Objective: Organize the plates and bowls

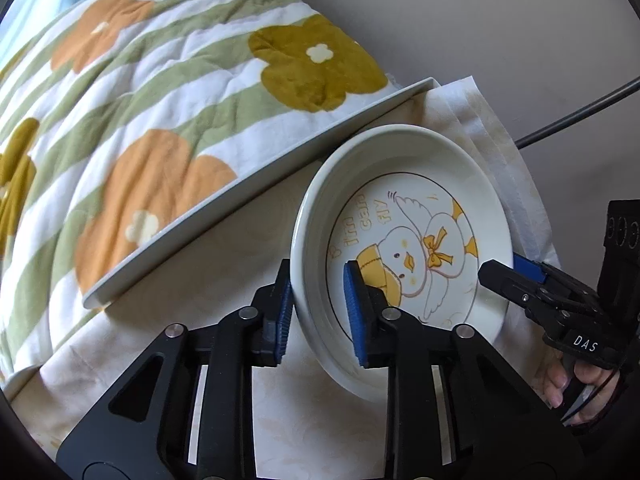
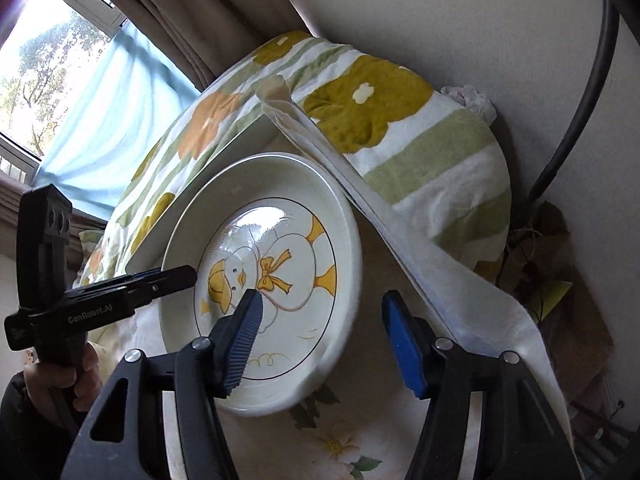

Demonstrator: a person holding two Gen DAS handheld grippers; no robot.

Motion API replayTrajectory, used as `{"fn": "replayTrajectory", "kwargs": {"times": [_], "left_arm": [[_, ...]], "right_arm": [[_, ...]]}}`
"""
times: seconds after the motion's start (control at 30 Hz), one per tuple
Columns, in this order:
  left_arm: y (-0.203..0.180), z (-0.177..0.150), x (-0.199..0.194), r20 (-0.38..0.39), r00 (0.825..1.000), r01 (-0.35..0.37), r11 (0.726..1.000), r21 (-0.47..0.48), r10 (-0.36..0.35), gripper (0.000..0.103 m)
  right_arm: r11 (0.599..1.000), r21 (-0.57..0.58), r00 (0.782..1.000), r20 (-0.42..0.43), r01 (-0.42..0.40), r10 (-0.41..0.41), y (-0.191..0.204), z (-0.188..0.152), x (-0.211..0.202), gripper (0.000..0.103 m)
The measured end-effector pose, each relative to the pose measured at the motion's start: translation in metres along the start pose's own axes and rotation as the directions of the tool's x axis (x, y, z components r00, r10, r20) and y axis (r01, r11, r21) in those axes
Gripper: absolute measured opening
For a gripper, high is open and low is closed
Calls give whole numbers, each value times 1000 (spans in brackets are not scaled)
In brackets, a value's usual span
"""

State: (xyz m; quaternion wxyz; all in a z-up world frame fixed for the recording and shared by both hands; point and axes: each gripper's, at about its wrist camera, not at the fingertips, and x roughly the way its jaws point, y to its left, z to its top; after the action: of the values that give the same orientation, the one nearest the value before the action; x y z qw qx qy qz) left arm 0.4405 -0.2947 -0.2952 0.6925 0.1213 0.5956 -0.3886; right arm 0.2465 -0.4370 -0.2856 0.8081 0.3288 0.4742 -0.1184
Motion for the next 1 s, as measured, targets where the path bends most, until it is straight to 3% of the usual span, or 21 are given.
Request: {"fn": "replayTrajectory", "kwargs": {"times": [0.07,0.2,0.63,0.83,1.0], "left_arm": [[-1,-1,0,8,1000,-21,1000,11,21,17],[-2,-3,0,19,999,-44,999,19,43,15],[-11,-17,-28,88,993,-77,997,19,75,15],[-15,-36,-77,167,981,-98,995,-17,99,15],[-17,-69,-134,250,958,-124,990,-65,136,15]], "right_arm": [[1000,-18,1000,-15,8,-9,2,0,3,30],[999,-9,999,-19,30,-31,-3,1,6,17],[995,-101,999,21,26,-24,7,5,-10,16],[982,-186,998,61,0,12,32,6,-39,16],[962,-269,994,85,-42,67,64,-1,-75,16]]}}
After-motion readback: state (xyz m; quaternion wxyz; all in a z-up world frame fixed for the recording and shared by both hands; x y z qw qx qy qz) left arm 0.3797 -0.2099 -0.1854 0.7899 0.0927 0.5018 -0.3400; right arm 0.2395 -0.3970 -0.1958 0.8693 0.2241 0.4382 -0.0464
